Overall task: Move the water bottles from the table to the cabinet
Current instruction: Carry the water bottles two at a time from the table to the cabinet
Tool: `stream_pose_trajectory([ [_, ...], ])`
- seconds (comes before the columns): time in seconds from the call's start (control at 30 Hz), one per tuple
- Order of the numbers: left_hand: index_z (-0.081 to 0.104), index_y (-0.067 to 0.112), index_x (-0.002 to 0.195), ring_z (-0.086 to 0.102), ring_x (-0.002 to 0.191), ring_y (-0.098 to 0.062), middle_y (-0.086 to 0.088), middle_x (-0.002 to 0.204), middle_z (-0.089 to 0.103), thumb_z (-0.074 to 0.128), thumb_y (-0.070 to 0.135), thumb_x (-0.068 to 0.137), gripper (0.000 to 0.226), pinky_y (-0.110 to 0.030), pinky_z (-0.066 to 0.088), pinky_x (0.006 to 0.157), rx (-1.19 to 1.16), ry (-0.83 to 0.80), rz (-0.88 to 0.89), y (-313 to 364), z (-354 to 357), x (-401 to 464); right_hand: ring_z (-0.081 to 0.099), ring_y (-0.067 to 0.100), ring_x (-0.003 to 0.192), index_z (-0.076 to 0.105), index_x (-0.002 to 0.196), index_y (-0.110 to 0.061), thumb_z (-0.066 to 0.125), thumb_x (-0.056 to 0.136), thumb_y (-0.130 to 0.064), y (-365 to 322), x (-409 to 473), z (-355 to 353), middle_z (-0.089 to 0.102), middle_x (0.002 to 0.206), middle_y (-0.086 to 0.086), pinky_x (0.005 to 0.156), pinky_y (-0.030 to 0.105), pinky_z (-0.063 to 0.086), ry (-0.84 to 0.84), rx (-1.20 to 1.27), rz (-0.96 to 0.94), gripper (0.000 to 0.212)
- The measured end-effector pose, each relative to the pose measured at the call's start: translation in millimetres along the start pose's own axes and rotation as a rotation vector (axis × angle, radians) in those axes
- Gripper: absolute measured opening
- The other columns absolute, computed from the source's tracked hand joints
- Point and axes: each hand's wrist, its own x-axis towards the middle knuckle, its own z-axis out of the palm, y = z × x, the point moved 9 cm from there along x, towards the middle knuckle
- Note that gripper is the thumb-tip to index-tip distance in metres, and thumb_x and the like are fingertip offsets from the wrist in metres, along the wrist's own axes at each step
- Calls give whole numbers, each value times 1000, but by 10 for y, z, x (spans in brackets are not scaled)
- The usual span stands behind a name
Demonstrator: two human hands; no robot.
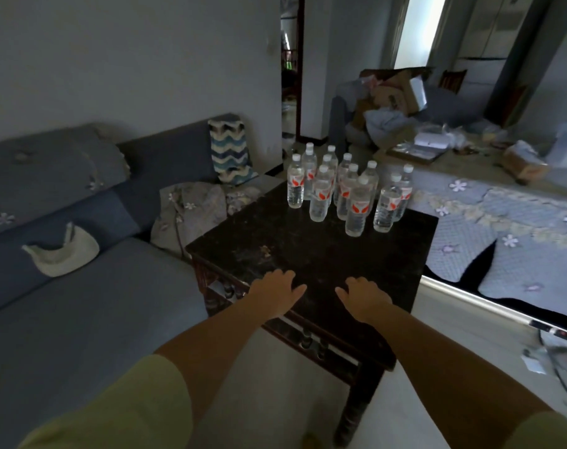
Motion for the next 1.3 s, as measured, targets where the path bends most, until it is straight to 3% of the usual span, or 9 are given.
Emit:
stream_pose_trajectory([
  [0.4,37,17,143,44,129,-30,-10,141,45,34,53,99,57,-46,40,105,-96,65,-23,-13,-545,2238,44,33,130,35,146,-13,30,102,-49,371,2095,-588,42,144,16,106,47,41,18,99,43,57],
  [0.7,35,13,145,45,129,-31,-14,143,44,38,51,99,60,-45,41,106,-200,-70,-24,14,-304,3405,48,33,127,35,146,-6,44,97,-51,719,3007,-367,43,144,18,105,45,43,-38,444,215,66],
  [0.83,25,12,150,40,134,-32,-15,148,38,46,50,96,69,-45,39,108,-274,-73,-42,-14,-225,3894,52,31,124,34,143,-8,69,82,-46,875,3353,-360,47,141,15,99,43,47,133,827,318,80],
  [0.93,15,13,153,36,138,-31,-13,152,32,59,51,88,87,-45,36,111,-486,-47,-31,-36,-259,4295,50,28,129,28,148,-15,82,71,-34,958,3586,-395,45,145,11,105,44,44,305,1106,376,96],
  [1.07,30,22,145,48,130,-21,-2,143,47,76,61,58,105,-48,44,106,-851,59,-55,-192,-170,4977,50,20,126,29,143,-17,85,70,-16,934,3834,-378,47,141,4,104,41,45,438,1240,420,93],
  [1.2,35,14,141,52,127,-21,-4,138,52,86,40,58,101,-46,44,106,-1051,117,-75,-145,-176,5229,54,14,118,34,140,-21,84,70,-14,939,3902,-270,53,134,-1,96,30,45,571,1329,535,87],
  [1.3,32,11,141,52,124,-23,-8,137,51,85,20,70,89,-32,44,99,-1125,156,-138,-85,-220,5285,54,11,113,36,137,-21,85,70,-17,954,3918,-233,55,127,-5,90,25,43,619,1317,607,82],
])
